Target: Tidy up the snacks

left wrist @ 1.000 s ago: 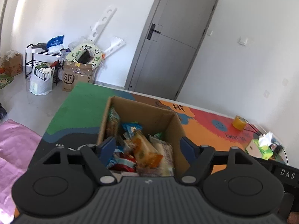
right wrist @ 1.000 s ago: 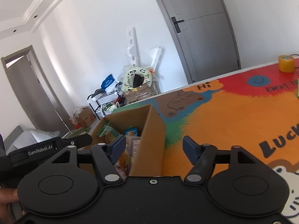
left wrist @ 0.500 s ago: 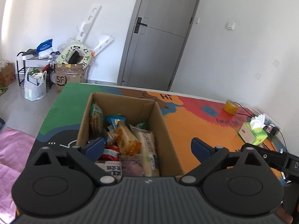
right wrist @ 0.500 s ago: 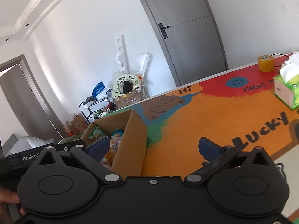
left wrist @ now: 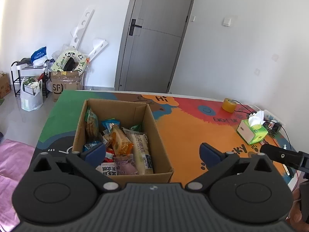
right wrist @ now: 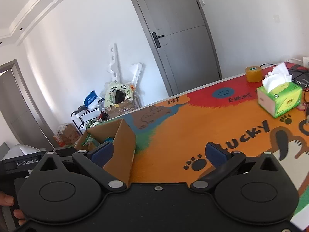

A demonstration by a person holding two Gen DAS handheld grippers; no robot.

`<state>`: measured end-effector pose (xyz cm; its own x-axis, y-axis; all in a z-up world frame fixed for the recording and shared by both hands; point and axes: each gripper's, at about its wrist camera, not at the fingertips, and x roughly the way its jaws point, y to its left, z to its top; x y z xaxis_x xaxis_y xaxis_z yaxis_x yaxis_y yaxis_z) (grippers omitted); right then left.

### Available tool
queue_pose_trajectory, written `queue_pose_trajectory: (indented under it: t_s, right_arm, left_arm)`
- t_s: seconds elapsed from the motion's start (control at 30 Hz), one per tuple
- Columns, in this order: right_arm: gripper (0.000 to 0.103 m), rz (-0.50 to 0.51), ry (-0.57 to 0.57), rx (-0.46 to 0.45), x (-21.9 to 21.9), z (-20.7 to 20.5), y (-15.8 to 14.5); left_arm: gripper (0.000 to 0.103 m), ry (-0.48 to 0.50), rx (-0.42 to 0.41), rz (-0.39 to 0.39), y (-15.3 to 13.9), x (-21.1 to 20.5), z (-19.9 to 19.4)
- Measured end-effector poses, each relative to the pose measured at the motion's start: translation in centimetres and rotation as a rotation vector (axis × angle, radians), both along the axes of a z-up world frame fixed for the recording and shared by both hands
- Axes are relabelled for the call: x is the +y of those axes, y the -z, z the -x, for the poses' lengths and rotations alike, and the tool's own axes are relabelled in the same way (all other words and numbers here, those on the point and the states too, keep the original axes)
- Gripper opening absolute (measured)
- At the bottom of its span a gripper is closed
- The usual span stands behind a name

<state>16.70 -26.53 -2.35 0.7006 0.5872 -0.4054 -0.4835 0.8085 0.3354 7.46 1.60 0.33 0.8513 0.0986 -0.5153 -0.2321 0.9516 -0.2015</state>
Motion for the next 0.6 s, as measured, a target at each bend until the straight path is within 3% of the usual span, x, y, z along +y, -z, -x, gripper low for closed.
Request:
queue_pose_trajectory:
  t_s: [0.6]
  right_arm:
    - [0.103,0.057,-0.001,-0.002,-1.5,2.7,-1.3]
  left_arm:
    - [0.103,0.021,0.005,-0.026,-1.1,-0.6,2.6]
